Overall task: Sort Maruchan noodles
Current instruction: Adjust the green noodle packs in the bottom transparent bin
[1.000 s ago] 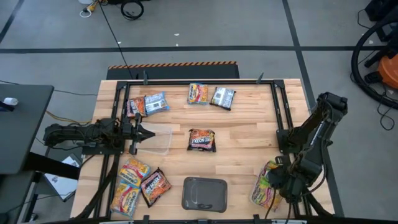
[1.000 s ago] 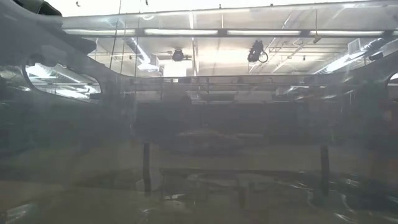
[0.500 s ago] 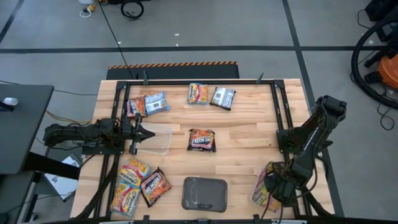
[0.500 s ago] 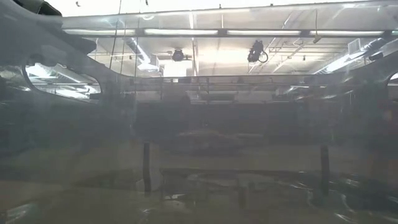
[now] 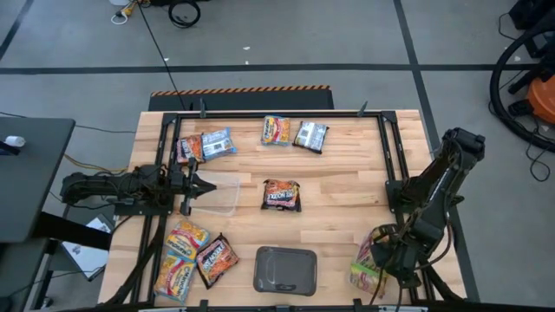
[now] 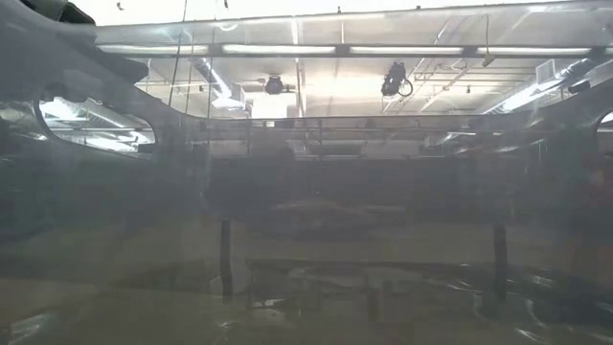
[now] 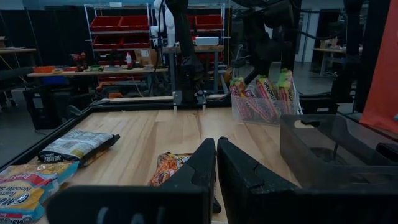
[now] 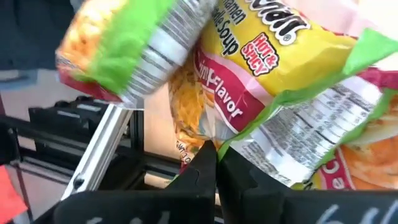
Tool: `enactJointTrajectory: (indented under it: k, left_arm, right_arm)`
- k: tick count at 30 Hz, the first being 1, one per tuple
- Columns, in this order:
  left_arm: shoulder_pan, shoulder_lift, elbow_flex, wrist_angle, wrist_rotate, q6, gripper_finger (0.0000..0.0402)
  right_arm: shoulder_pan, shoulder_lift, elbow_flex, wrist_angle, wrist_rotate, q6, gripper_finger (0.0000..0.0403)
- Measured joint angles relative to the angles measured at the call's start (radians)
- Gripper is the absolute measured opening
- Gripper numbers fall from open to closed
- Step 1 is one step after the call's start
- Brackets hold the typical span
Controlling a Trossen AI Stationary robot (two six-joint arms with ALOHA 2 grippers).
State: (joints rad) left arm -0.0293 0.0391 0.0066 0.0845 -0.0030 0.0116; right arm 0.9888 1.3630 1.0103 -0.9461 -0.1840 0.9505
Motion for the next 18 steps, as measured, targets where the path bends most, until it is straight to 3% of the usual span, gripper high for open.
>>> enactJointTrajectory:
  k: [4, 12, 18]
  left_arm:
    - [0.000, 0.000, 0.000, 0.000, 0.000, 0.000, 0.0025]
    - [0.000, 0.000, 0.000, 0.000, 0.000, 0.000, 0.0025]
    - [0.000, 0.000, 0.000, 0.000, 0.000, 0.000, 0.0025]
  right_arm:
    - [0.008, 0.012, 0.000, 0.010, 0.030, 0.012, 0.0027]
    - [-0.009, -0.007, 0.000, -0.052, -0.066, -0.064, 0.0160]
    - [0.080, -0.021, -0.001, -0.110, 0.038, -0.267, 0.0207]
